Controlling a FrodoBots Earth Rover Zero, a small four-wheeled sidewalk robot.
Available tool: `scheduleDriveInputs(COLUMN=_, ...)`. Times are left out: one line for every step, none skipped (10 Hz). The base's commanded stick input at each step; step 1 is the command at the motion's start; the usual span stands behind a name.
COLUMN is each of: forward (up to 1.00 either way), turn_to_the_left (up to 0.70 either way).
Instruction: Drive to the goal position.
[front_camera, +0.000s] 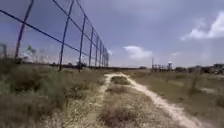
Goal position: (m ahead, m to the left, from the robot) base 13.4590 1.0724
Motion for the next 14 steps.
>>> scheduleDriveInputs(forward=0.50, turn_to_the_left=0.00)
scheduleDriveInputs(forward=0.50, turn_to_the_left=-0.17)
scheduleDriveInputs(forward=0.50, turn_to_the_left=-0.27)
scheduleDriveInputs(forward=0.50, turn_to_the_left=-0.13)
scheduleDriveInputs(forward=0.50, turn_to_the_left=0.00)
scheduleDriveInputs(forward=0.50, turn_to_the_left=0.00)
scheduleDriveInputs(forward=0.50, turn_to_the_left=0.00)
scheduleDriveInputs(forward=0.50, turn_to_the_left=0.00)
scheduleDriveInputs(forward=0.50, turn_to_the_left=0.00)
scheduleDriveInputs(forward=0.50, turn_to_the_left=0.00)
scheduleDriveInputs(forward=0.50, turn_to_the_left=0.00)
scheduleDriveInputs(forward=0.50, turn_to_the_left=0.00)
scheduleDriveInputs(forward=0.50, turn_to_the_left=0.00)
scheduleDriveInputs(forward=0.50, turn_to_the_left=0.00)
